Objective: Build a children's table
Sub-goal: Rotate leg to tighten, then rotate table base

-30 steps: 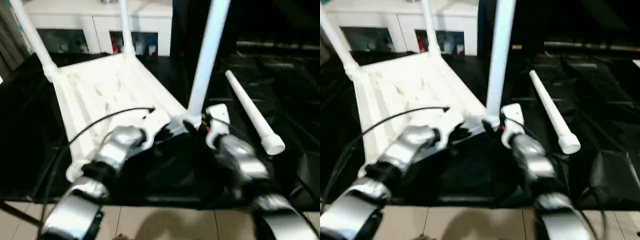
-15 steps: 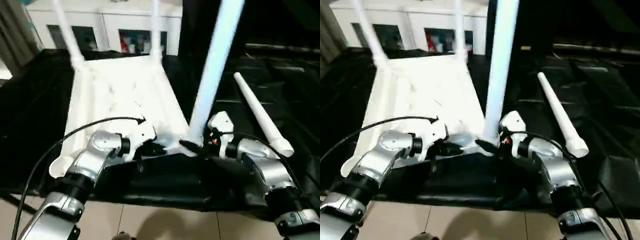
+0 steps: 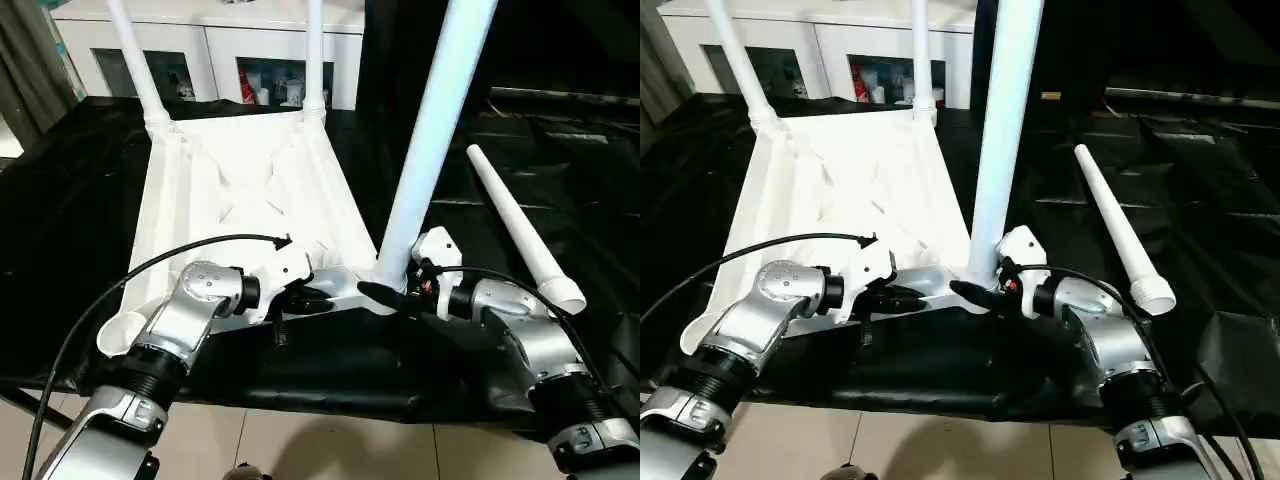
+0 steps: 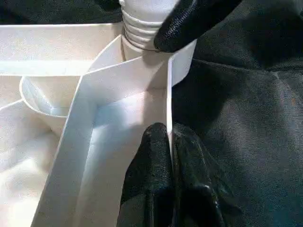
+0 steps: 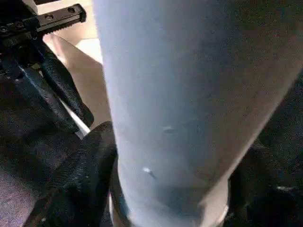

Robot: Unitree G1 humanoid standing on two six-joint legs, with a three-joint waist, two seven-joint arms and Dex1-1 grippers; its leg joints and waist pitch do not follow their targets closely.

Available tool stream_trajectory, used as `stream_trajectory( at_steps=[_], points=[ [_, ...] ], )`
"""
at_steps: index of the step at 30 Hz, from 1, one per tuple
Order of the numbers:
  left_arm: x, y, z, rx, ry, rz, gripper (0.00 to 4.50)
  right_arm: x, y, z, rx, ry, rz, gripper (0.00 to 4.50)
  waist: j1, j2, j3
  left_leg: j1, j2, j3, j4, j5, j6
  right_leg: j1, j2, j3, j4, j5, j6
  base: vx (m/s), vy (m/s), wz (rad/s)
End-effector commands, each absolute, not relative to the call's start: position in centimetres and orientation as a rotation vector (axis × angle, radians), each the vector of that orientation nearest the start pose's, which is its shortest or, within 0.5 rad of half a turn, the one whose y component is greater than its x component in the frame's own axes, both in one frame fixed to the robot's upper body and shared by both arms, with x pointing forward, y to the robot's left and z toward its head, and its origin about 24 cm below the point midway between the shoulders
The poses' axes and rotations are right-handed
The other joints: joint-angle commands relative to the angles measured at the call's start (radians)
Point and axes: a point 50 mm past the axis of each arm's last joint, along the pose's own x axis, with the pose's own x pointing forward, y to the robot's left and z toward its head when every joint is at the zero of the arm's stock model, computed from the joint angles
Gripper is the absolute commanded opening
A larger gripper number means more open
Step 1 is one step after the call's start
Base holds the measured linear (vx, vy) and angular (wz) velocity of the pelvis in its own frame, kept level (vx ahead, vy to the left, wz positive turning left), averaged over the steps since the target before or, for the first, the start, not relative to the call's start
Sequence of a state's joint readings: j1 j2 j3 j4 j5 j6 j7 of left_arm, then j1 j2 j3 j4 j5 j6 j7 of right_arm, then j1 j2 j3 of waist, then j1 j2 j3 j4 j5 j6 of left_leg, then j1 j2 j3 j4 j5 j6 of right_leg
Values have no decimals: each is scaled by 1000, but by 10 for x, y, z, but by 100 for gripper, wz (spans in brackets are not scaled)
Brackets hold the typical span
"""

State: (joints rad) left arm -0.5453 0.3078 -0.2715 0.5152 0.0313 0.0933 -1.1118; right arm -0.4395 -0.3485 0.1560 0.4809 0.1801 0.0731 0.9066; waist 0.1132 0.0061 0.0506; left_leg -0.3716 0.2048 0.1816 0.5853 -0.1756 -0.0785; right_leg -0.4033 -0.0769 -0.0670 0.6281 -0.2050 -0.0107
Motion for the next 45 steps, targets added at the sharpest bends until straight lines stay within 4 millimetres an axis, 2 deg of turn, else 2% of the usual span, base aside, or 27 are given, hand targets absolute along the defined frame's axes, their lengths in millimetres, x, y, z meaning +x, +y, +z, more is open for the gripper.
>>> stream_trajectory(
  at_steps=[1,6,10,11,14,16,17,18,19,20,21,24,26,28,29,31,32,33,34,35,36,37,38,41,42,43,45],
  points=[
    [311,107,62,315,263,-1320,0,311,-149,49,-172,245,1009,283,-2,-24,-63,5,25,-4,-59,-134,72,53,-66,48,-78,-141,-190,0,0,0],
    [311,108,62,316,269,-1321,0,310,-149,46,-188,258,1010,271,-2,-24,-64,5,25,-4,-58,-128,73,53,-65,48,-76,-128,-193,0,0,0],
    [314,108,59,316,283,-1277,0,315,-150,41,-151,268,918,270,-5,-23,-63,6,24,-4,-59,-135,69,52,-66,47,-77,-141,-197,0,0,0],
    [317,108,57,317,297,-1235,0,319,-152,39,-118,277,853,270,-5,-20,-63,6,24,-4,-59,-139,65,51,-66,48,-78,-148,-196,0,0,0],
    [331,102,54,288,321,-1067,0,330,-155,26,-16,338,604,270,-13,-20,-61,10,23,-5,-63,-159,39,49,-64,47,-84,-197,-191,0,0,0],
    [345,97,55,228,327,-886,0,336,-156,17,8,387,422,269,-19,-22,-59,10,20,-5,-64,-172,22,50,-66,47,-90,-243,-181,0,0,0],
    [349,95,55,204,332,-826,0,338,-156,15,13,400,367,269,-25,-20,-57,14,17,-3,-64,-186,8,45,-64,48,-95,-272,-177,0,0,0],
    [354,90,56,179,329,-765,0,341,-155,13,41,409,287,269,-20,-22,-59,19,17,-3,-62,-194,8,44,-66,48,-99,-292,-171,0,0,0],
    [356,88,57,171,327,-747,0,342,-154,13,53,413,259,269,-19,-22,-60,17,18,-4,-62,-189,10,47,-68,49,-98,-286,-170,0,0,0],
    [358,84,58,175,320,-732,0,344,-151,13,57,415,228,269,-18,-20,-63,9,17,-6,-62,-163,17,51,-68,49,-93,-247,-168,0,0,0],
    [360,79,59,193,311,-706,0,347,-145,14,34,407,210,269,-18,-21,-67,7,16,-6,-60,-137,26,54,-65,48,-87,-189,-170,0,0,0],
    [362,75,60,231,302,-692,0,350,-137,18,-10,381,220,269,-17,-20,-70,2,14,-4,-56,-103,48,58,-64,46,-78,-93,-190,0,0,0],
    [362,73,60,244,293,-699,0,351,-134,18,-15,377,222,269,-16,-20,-69,3,14,-4,-55,-102,61,58,-63,46,-77,-74,-198,0,0,0],
    [362,70,60,237,291,-713,0,353,-132,20,-1,364,219,269,-17,-18,-67,6,16,-3,-57,-127,62,55,-64,46,-81,-97,-202,0,0,0],
    [362,69,60,239,287,-714,0,353,-133,20,5,360,208,325,-18,-19,-66,7,16,-3,-58,-145,59,56,-65,46,-84,-120,-200,0,0,0],
    [362,68,60,238,283,-719,0,354,-133,22,31,340,199,339,-16,-18,-65,10,17,-3,-60,-165,54,55,-66,47,-88,-154,-193,0,0,0],
    [362,68,60,240,281,-721,0,355,-133,23,30,336,203,345,-20,-17,-65,5,17,-6,-61,-172,49,57,-66,45,-87,-161,-189,0,0,0],
    [362,68,60,240,282,-722,0,355,-132,23,26,329,206,355,-26,-22,-66,-5,15,-8,-62,-157,48,66,-66,43,-84,-150,-180,0,0,0],
    [362,68,59,240,283,-722,0,356,-132,24,23,324,208,366,-29,-22,-67,-8,15,-10,-62,-146,48,67,-66,42,-82,-144,-177,0,0,0],
    [363,67,59,241,281,-726,0,357,-131,26,20,307,213,366,-29,-20,-66,0,15,-7,-60,-150,52,58,-64,42,-87,-155,-176,0,0,0],
    [363,67,60,244,278,-733,0,359,-131,32,31,276,225,366,-30,-10,-68,3,15,-6,-58,-149,55,57,-66,45,-87,-139,-187,0,0,0],
    [363,67,60,244,277,-734,0,359,-131,33,32,272,226,366,-31,-14,-69,3,16,-6,-57,-142,57,58,-64,46,-83,-115,-194,0,0,0],
    [363,65,60,254,268,-747,0,361,-132,44,52,214,256,366,-30,-14,-69,3,15,-5,-57,-136,65,58,-62,45,-81,-85,-207,0,0,0],
    [364,63,65,239,227,-760,0,356,-140,52,42,163,284,366,-24,-15,-69,3,17,-4,-55,-115,87,61,-61,45,-77,-29,-216,0,0,0],
    [365,63,67,221,217,-760,28,354,-144,53,30,159,284,371,-21,-14,-71,3,17,-5,-54,-102,95,62,-61,45,-73,-5,-216,0,0,0],
    [365,63,67,221,217,-760,28,354,-144,53,30,159,284,371,-20,-15,-71,3,16,-5,-54,-98,98,63,-60,45,-74,3,-216,0,0,0],
    [368,62,76,176,171,-756,59,346,-154,50,-10,168,286,373,-17,-13,-73,4,15,-4,-51,-94,98,64,-62,45,-72,25,-232,0,0,0]
  ],
)
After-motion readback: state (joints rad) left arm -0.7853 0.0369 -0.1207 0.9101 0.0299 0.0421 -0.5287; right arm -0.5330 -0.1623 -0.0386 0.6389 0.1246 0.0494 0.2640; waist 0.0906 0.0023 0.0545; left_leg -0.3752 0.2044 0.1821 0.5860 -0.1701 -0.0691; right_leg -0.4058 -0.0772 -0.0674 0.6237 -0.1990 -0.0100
